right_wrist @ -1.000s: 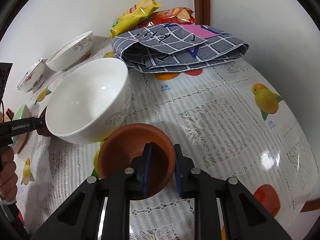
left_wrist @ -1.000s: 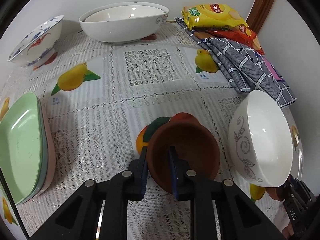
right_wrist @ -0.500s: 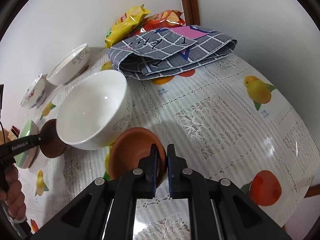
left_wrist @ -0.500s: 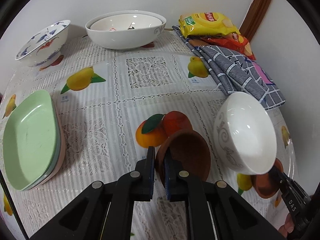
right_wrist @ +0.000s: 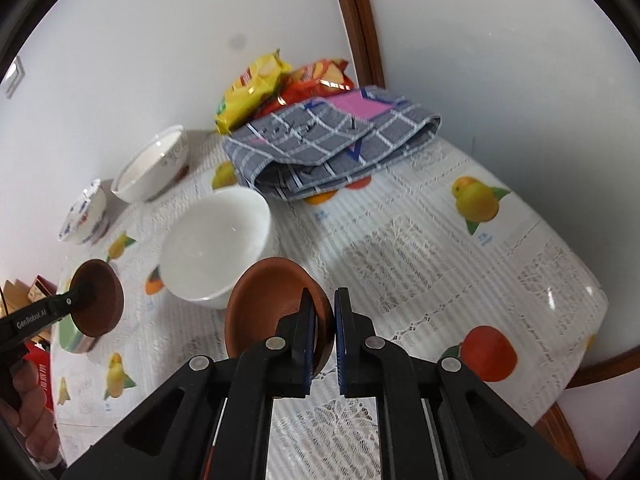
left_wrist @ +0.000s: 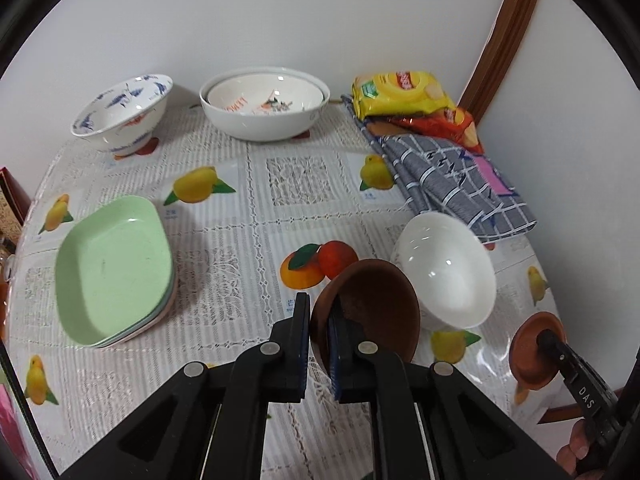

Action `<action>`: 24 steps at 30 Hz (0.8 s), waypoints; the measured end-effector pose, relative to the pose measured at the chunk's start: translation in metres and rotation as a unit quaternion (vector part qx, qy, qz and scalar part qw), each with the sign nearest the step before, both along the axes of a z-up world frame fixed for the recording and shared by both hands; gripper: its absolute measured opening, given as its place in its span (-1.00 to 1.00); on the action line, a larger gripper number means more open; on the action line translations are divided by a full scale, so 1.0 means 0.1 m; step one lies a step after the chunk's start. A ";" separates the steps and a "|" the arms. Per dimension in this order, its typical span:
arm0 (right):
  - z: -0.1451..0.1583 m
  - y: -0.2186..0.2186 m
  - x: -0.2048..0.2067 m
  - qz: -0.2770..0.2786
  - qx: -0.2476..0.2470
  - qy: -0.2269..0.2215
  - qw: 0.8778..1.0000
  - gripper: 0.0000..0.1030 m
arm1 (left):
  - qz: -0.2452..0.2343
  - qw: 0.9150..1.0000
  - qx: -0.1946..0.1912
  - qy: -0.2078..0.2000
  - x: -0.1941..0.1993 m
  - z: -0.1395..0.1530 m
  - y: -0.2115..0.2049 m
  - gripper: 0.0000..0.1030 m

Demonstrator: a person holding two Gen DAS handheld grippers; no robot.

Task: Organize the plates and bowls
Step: 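Lift the brown clay bowl and carry it over the white bowl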

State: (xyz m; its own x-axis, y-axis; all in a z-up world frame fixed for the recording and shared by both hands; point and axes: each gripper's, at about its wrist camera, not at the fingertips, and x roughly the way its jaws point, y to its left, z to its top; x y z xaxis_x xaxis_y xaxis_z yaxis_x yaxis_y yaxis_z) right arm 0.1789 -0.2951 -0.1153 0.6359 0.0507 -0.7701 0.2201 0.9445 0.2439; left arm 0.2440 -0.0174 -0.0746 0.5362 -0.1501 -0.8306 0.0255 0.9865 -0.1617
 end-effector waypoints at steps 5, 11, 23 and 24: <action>0.26 0.04 -0.11 -0.003 -0.008 -0.014 1.000 -0.82 | 0.012 1.000 -0.010 -0.010 -0.15 0.19 0.07 -0.84; 0.51 0.09 -0.22 -0.001 0.003 -0.036 0.999 -0.82 | 0.015 0.999 -0.013 -0.030 -0.33 0.41 0.13 -0.84; 0.82 0.27 -0.35 0.014 0.006 -0.062 0.998 -0.82 | 0.032 0.998 -0.024 -0.058 -0.61 0.67 0.34 -0.84; 0.83 0.28 -0.36 0.016 0.009 -0.065 0.998 -0.82 | 0.034 0.997 -0.024 -0.059 -0.63 0.69 0.36 -0.84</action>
